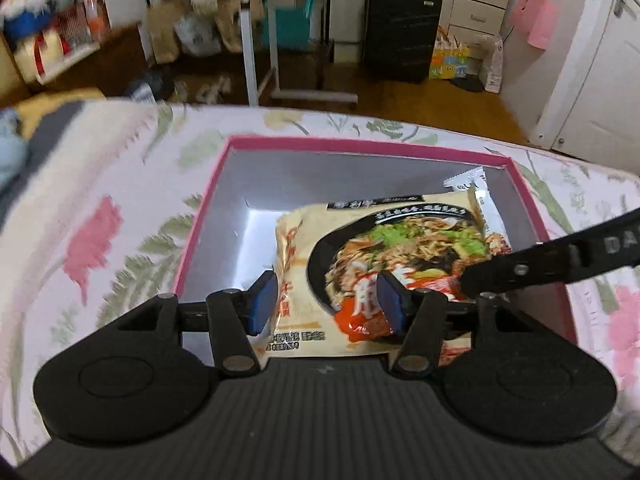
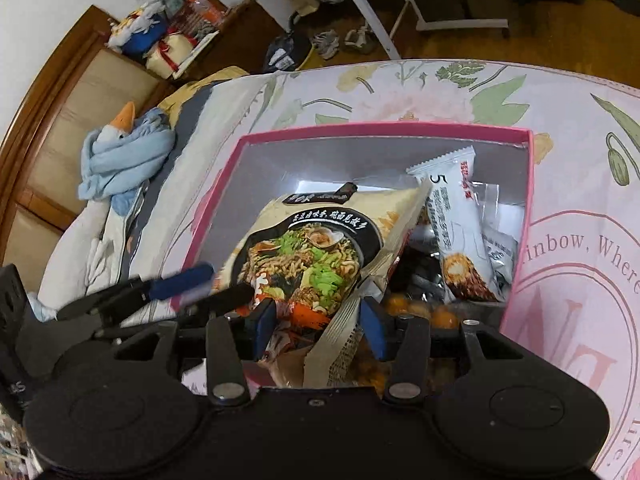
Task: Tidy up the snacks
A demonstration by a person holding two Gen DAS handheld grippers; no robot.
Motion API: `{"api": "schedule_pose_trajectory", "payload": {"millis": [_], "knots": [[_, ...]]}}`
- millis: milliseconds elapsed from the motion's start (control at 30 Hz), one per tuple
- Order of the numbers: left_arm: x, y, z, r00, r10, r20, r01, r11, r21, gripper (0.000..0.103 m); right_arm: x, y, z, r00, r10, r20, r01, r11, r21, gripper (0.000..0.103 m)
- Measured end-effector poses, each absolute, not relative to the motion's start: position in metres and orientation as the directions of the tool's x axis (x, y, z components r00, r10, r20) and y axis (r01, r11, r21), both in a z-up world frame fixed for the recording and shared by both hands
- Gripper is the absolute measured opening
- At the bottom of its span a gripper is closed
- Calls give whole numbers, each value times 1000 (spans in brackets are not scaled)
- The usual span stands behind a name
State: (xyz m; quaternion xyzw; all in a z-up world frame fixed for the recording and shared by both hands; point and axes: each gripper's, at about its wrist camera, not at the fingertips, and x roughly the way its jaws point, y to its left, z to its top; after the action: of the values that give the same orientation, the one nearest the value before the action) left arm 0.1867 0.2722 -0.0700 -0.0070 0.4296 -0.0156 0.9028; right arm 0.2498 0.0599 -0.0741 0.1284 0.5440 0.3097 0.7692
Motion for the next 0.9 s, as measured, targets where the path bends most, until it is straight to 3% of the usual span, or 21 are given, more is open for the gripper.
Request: {"api": "schedule_pose_trajectory", "payload": {"millis": [267,500,900], "knots": [[154,268,-56,662,-77,-745,-1,995,-103,54,195,22,-42,396,579,-712,-463,796,390,53],[125,243,-39,675,-123,-727,41,991,-130,54,153,-10,-34,564,465,-682,-447,867,221,54],[79,173,13,700,-226,-678,164,974,-155,54,90,-70,-1,698,365,-616,-341,926,162,57]]}}
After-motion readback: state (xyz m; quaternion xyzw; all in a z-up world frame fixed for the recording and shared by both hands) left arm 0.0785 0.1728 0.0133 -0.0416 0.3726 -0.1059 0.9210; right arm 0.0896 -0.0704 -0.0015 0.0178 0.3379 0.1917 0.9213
